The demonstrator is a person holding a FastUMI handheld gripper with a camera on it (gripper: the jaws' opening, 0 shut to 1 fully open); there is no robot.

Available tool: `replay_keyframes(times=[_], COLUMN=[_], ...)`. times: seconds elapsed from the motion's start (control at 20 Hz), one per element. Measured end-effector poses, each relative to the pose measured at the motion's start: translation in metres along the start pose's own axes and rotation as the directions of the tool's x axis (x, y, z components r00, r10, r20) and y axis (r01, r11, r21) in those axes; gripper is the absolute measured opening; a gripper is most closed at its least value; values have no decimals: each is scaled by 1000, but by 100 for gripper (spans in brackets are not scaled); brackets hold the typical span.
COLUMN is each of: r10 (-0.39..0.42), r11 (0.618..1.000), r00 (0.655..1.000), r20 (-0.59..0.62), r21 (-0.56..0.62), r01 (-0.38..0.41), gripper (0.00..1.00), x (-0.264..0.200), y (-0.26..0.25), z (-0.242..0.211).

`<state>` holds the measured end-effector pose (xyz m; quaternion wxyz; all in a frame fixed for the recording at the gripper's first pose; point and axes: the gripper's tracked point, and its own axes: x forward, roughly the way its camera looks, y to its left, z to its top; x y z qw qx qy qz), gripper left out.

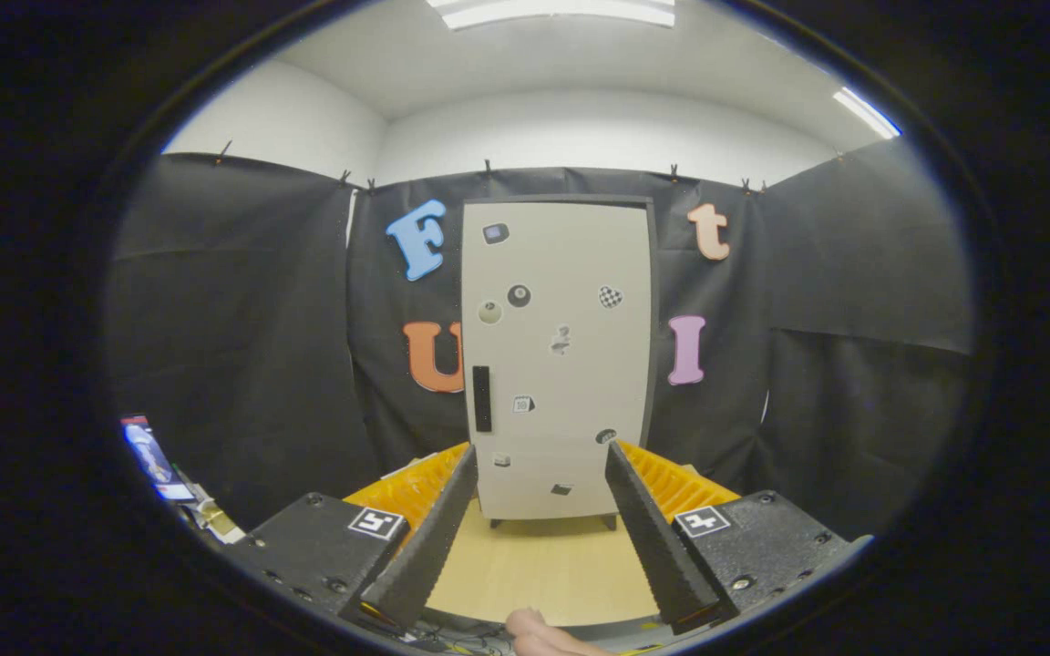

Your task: Open the shoe cabinet door, grab the shoes and put them into the shoe cabinet, then close the shoe cabinet door.

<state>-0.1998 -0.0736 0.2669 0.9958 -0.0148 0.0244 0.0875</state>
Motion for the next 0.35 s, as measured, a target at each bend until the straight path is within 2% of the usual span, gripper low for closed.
replay_keyframes(times=[0.35], r10=[-36], r11=[999], r00=[999], r20=[-17], r21=[-2], r01=[36], gripper=[93], x=[-5], y=[-15], z=[-12])
